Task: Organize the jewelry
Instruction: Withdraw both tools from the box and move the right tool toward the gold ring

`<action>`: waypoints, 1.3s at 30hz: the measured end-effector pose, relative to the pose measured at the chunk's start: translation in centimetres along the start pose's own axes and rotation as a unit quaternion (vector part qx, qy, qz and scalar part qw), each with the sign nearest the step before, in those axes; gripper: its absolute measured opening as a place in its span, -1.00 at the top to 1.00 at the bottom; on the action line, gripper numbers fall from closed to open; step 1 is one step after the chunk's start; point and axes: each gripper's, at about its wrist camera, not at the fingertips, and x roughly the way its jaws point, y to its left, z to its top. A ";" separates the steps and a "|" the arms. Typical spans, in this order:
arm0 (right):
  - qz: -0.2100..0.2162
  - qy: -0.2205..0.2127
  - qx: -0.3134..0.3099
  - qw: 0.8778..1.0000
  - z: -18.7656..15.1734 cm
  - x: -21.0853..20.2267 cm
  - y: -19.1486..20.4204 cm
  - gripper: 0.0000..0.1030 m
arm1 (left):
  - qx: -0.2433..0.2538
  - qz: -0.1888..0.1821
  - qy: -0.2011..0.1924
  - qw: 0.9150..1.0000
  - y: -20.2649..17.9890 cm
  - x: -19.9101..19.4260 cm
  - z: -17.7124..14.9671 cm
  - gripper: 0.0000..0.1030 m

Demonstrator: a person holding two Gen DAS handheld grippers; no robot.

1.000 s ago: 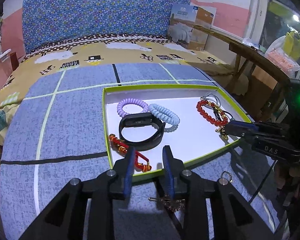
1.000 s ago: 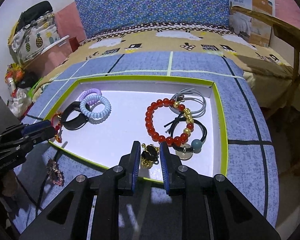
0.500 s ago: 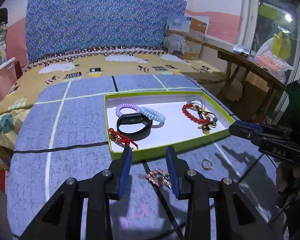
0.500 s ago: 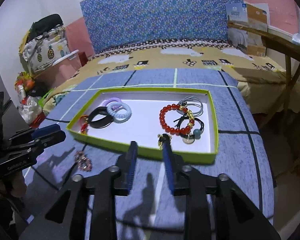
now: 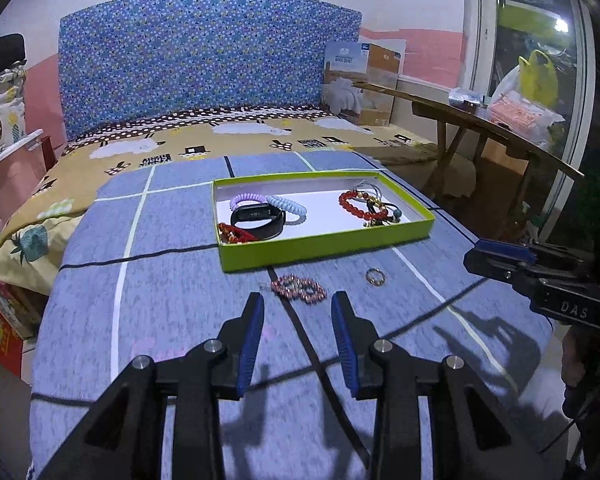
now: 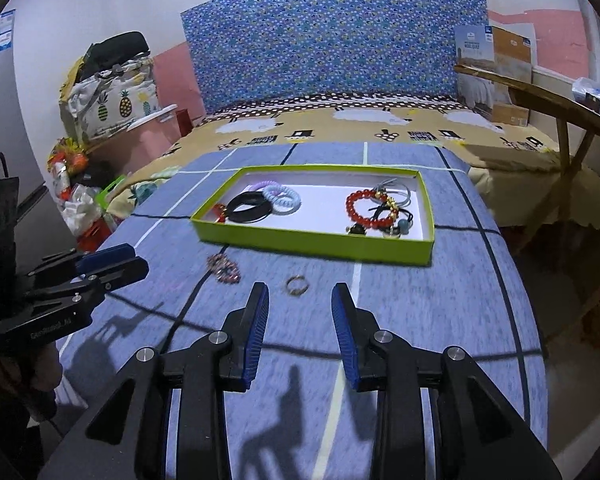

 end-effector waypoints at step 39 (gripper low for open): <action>0.009 0.060 -0.026 0.998 -0.4 6.3 0.2 0.35 | -0.033 0.018 0.043 0.998 0.2 3.3 0.0 0.29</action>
